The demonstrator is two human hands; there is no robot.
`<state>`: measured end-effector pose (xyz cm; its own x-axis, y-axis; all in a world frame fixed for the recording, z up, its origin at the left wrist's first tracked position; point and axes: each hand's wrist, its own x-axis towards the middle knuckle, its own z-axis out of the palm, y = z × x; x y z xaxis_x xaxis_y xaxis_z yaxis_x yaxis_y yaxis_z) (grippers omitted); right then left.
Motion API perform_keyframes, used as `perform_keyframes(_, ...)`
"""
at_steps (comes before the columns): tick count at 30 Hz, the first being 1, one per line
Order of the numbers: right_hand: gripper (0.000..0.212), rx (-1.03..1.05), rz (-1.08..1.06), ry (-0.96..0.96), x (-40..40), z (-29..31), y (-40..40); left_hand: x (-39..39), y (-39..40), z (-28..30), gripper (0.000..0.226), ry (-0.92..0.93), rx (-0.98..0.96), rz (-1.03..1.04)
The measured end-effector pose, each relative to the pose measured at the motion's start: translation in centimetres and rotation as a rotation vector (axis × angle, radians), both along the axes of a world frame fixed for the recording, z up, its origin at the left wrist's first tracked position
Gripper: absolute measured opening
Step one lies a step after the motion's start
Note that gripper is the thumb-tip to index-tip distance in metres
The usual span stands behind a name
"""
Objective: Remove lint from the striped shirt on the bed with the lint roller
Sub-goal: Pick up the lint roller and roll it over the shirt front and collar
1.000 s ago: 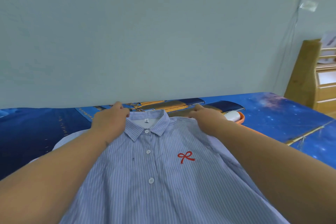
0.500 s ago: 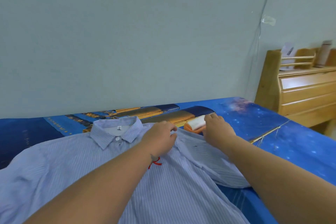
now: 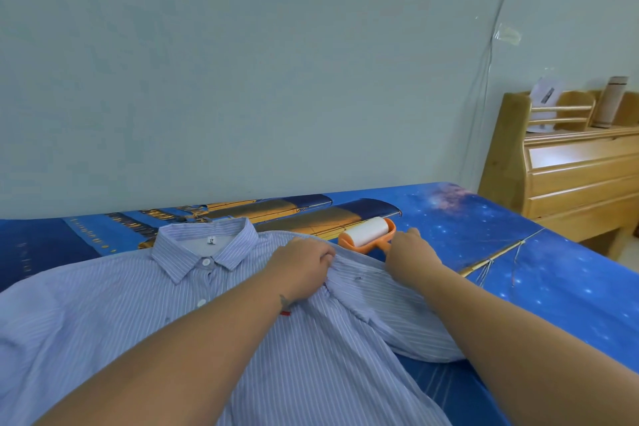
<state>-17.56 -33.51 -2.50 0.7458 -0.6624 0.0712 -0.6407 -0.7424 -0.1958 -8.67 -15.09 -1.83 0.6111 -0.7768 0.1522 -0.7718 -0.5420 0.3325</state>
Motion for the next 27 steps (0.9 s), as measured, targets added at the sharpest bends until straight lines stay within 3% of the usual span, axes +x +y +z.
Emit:
perform_keyframes(6,0.037,-0.184,0.037,-0.008,-0.3,0.9,0.3,2.2,2.8,0.3,0.035,-0.052,0.0,0.134)
perform_keyframes(9,0.033,-0.169,-0.01,-0.153,-0.1,2.3,0.4,3.5,4.5,0.5,0.034,-0.027,0.024,0.208)
perform_keyframes(15,0.025,-0.22,0.199,-0.218,0.9,3.9,2.5,4.9,6.9,0.7,0.04,-0.182,0.151,0.306)
perform_keyframes(20,0.024,-0.299,0.371,-0.155,2.3,3.3,5.9,6.1,8.5,0.2,0.048,-0.215,0.191,0.316)
perform_keyframes(27,0.02,-0.285,0.485,-0.042,4.2,2.6,9.2,7.3,10.0,-0.3,0.041,-0.246,0.211,0.246)
